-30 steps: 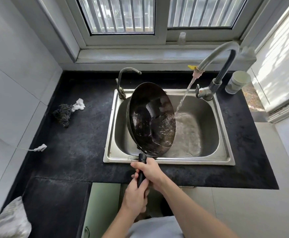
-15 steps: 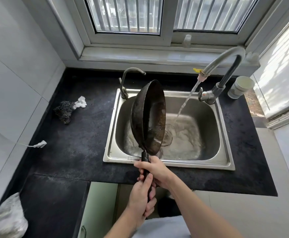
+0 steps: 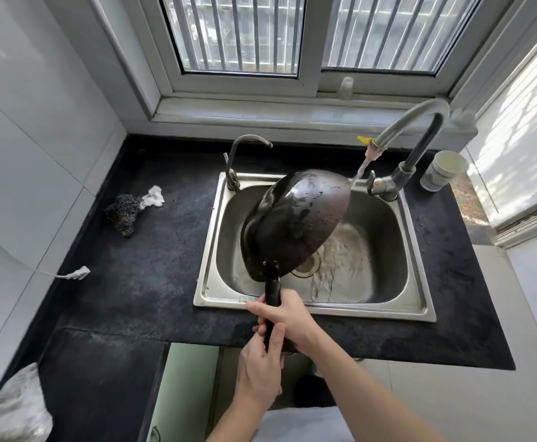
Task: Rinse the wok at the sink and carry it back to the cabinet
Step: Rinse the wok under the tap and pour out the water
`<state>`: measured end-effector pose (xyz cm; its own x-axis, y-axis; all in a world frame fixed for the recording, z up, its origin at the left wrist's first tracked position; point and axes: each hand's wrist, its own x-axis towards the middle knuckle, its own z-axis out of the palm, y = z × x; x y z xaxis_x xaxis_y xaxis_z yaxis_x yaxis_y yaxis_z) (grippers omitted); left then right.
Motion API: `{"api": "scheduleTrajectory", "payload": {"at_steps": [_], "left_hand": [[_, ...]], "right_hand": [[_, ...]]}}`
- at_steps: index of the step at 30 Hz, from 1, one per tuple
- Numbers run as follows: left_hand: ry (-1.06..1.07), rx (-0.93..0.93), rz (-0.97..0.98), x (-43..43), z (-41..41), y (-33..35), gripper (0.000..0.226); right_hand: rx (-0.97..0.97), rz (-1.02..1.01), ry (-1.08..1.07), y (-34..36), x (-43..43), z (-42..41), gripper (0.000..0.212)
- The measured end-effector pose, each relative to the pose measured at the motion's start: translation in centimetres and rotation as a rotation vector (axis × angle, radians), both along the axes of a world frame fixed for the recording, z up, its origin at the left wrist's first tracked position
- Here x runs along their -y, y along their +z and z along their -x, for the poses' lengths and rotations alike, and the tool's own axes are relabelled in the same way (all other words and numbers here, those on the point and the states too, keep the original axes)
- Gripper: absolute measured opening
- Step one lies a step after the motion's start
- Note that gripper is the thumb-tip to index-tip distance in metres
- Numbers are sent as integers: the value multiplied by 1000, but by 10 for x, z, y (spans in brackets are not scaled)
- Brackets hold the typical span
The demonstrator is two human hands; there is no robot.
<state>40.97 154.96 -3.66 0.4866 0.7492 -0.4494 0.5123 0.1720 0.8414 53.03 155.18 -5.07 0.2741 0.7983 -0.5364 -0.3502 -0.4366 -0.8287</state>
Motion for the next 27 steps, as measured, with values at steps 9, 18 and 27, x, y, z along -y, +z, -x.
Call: {"api": "scheduleTrajectory", "payload": {"at_steps": [9,18,27], "left_hand": [[128,328,811,-1,-6,17,45],[52,98,540,2,-15,3,61],[-40,21,373,2,-29,-8,25]], "right_hand": [[58,-55,29,-3,7,-11,22],[-87,125,-202,-9,5,-11,27],[-116,192,-287,-18,4,-22,38]]}}
